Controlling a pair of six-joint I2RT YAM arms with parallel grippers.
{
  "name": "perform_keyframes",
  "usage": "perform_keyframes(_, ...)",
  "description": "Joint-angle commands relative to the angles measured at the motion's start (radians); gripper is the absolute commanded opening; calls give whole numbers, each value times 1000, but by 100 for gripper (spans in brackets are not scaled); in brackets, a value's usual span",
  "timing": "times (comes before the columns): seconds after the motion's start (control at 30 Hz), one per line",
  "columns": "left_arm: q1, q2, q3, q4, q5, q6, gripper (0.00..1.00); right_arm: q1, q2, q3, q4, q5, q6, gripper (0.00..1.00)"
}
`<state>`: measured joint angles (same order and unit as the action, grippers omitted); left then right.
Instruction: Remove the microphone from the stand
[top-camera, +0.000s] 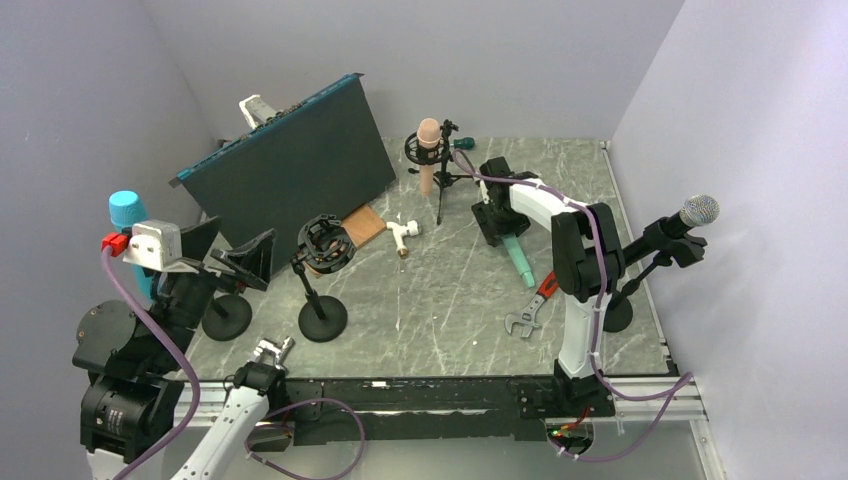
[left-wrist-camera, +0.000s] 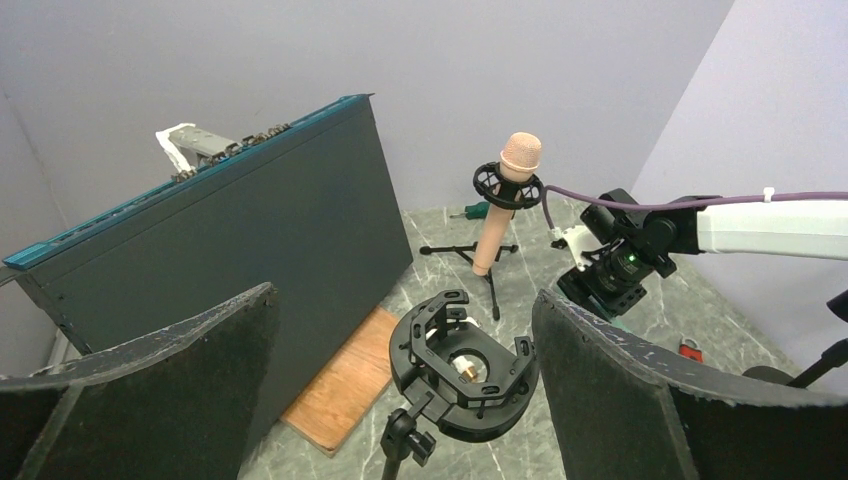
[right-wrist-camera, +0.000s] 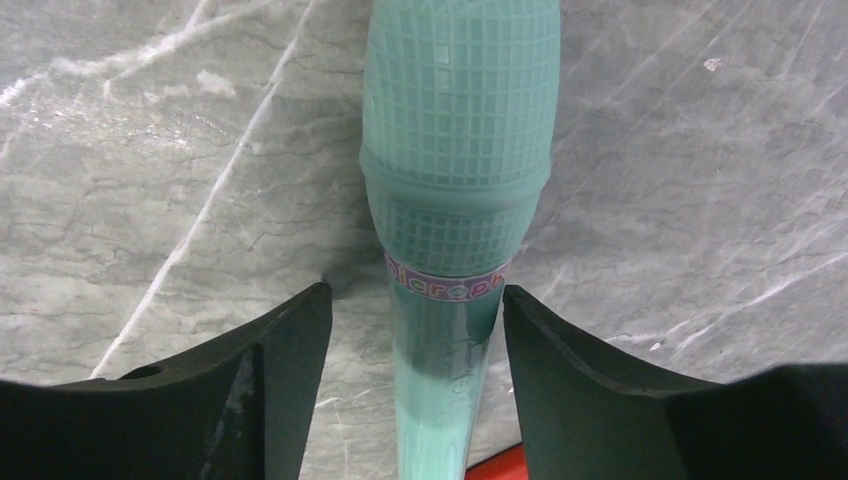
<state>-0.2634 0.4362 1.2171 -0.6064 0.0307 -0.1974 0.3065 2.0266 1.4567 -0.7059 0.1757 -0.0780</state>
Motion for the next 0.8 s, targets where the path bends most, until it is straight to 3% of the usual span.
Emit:
perform_keyframes(0.0, -3, 19, 5, 33, 28, -26, 99, 4, -96, 7, 11, -22, 29, 69)
perform_keyframes(0.23, -4, 39, -4, -1, 43, -34, 99, 4, -285, -36, 29, -14, 101, 80)
perform_keyframes(0.43, -4, 61, -48, -34, 84, -63, 99, 59, -532, -246, 153, -132, 219, 94)
perform_keyframes(0.57, -4, 63, -98, -34, 120, -86, 99, 135, -732, -415, 331, -333, 381, 94)
perform_keyframes(0.67, -4, 57, -137, -14, 133, -106, 99, 222, -841, -553, 583, -497, 576, 95)
perform_keyframes(0.77, -4, 49, -157, 15, 153, -137, 99, 369, -888, -680, 874, -526, 695, 95)
